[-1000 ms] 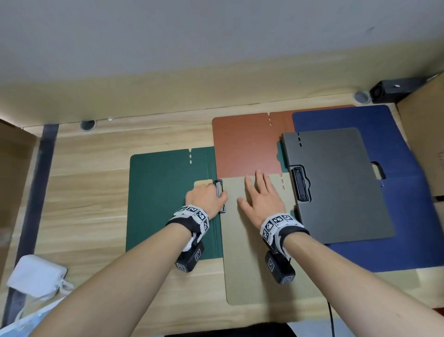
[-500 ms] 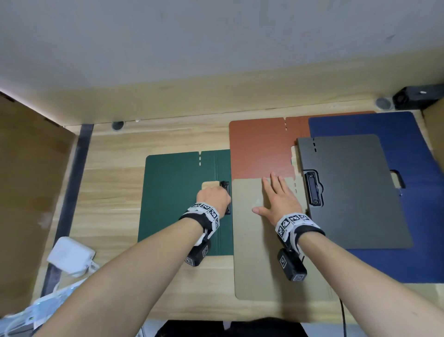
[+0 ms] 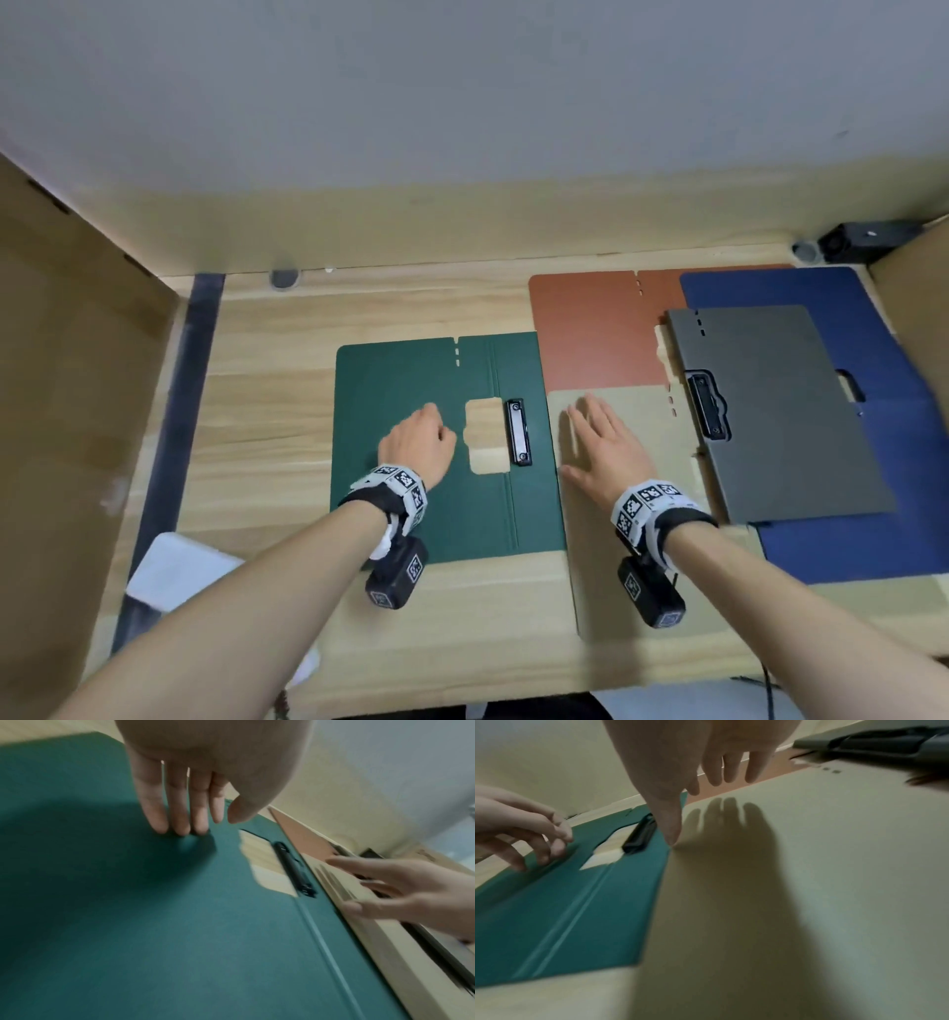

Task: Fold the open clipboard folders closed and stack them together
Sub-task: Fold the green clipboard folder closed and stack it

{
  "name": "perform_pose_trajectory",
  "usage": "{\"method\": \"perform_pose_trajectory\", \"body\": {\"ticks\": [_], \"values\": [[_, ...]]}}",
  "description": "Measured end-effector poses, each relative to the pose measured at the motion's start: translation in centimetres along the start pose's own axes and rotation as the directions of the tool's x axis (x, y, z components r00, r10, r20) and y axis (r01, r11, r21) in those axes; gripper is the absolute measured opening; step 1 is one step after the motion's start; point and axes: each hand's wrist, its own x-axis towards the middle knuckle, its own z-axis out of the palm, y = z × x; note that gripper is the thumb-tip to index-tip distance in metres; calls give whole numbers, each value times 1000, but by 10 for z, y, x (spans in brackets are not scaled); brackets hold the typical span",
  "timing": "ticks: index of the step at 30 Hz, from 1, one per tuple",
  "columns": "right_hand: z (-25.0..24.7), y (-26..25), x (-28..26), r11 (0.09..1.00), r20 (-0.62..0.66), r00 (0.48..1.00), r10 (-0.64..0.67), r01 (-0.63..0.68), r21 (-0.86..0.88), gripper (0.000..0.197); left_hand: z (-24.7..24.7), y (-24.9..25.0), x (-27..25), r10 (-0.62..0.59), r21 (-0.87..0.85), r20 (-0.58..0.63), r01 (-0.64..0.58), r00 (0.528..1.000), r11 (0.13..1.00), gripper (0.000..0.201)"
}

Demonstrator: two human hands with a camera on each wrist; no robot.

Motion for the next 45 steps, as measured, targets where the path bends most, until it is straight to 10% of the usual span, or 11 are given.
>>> {"method": "perform_pose_trajectory", "body": {"ticks": [11,16,20,27,35,41,45], "values": [[35,-87,-16,999,16,999,39,-40,15,72,-26,-123,-16,-374,-183,-4,367,927,912,52],[32,-91,-15,998,49,997,56,-56,-6,74,-20,-131,-3,-460,-461,125,462,879,758,41],[27,-101,-11,997,108,993,42,-50,67,75,-37,-114,-14,-435,-405,129,448,891,797,18],[24,-125,8,987,161,985,55,-78,139,76,-60,-140,-29,-594,-444,177,602,785,663,76],[26,-134,16,990,178,982,71,-91,107,80,20,-222,35,-461,-781,346,523,817,341,42],[26,-141,23,988,214,974,72,-99,120,82,-75,-163,-29,-507,-823,300,488,808,291,15],[25,-162,34,989,212,976,41,-70,132,83,-86,-182,-30,-533,-849,267,458,803,264,53]]}}
